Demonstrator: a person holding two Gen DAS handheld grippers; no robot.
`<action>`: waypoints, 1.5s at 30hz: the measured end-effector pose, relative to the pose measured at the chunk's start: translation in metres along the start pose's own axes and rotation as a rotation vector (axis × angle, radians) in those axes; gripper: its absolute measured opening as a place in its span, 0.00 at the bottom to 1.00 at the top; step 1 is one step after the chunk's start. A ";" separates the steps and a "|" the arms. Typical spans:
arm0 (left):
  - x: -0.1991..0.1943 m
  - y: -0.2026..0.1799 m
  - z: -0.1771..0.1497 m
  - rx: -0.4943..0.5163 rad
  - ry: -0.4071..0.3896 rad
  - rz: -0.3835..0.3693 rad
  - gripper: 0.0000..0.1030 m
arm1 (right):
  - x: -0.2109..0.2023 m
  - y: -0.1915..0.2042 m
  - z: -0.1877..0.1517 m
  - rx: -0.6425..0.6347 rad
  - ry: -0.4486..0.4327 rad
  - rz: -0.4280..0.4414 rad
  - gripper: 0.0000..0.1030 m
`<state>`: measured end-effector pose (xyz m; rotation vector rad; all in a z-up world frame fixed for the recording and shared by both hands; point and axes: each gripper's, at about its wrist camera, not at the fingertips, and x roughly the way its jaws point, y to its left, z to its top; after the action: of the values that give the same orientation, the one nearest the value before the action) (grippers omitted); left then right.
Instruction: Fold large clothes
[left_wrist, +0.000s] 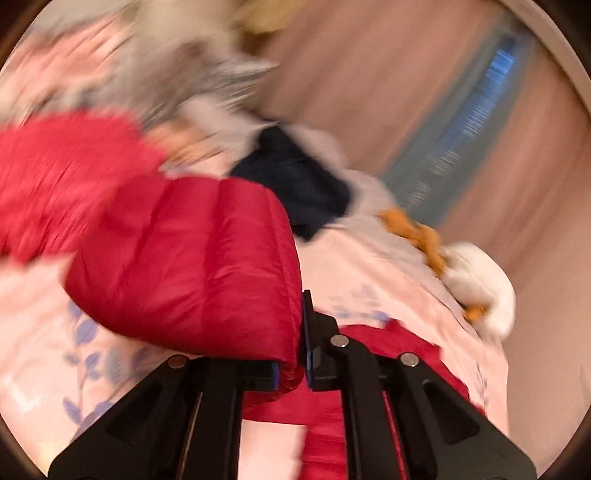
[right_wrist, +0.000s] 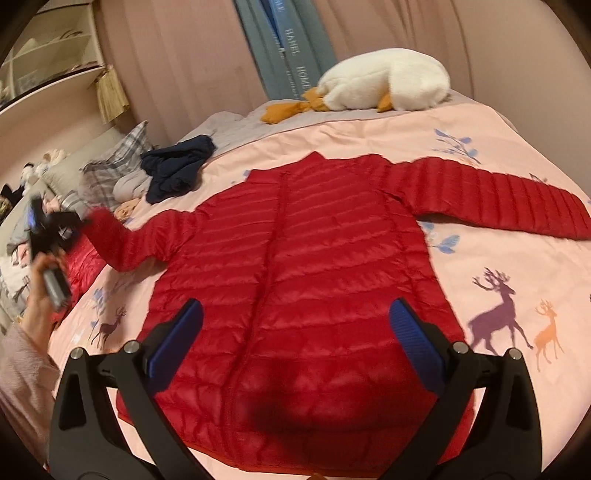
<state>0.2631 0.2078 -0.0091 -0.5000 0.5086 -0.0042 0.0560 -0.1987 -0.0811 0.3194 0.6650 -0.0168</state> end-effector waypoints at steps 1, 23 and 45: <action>-0.004 -0.028 -0.001 0.058 0.004 -0.030 0.09 | -0.001 -0.006 0.000 0.011 0.001 -0.005 0.98; 0.080 -0.198 -0.164 0.428 0.430 -0.225 0.85 | 0.021 -0.101 0.035 0.110 0.042 -0.005 0.98; 0.137 -0.082 -0.122 0.192 0.418 -0.214 0.85 | 0.208 -0.023 0.145 -0.205 0.022 -0.261 0.98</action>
<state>0.3355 0.0630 -0.1276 -0.3619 0.8524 -0.3659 0.3053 -0.2452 -0.1069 0.0342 0.7203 -0.1933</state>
